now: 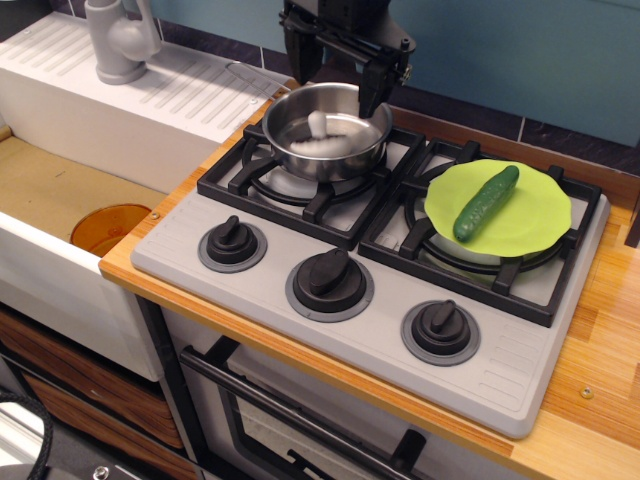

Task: Put pickle on plate and mushroom in pot or pan on stove

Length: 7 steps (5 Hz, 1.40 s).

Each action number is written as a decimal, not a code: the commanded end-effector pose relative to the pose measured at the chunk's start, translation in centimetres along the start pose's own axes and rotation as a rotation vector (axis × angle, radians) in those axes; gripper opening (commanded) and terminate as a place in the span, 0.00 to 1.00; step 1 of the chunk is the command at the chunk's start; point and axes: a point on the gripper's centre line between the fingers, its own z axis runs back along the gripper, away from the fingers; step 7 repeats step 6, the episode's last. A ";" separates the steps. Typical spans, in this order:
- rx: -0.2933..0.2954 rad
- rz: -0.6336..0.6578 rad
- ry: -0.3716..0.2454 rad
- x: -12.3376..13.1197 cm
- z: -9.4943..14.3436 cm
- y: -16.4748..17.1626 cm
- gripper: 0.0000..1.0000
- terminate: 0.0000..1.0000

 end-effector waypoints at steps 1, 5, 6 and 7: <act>0.033 0.013 -0.022 0.9 4.3 -1.3 1.00 0.00; -0.045 0.115 -0.029 -1.0 6.6 -8.0 1.00 0.00; -0.064 0.134 -0.030 -0.7 5.9 -7.5 1.00 1.00; -0.064 0.134 -0.030 -0.7 5.9 -7.5 1.00 1.00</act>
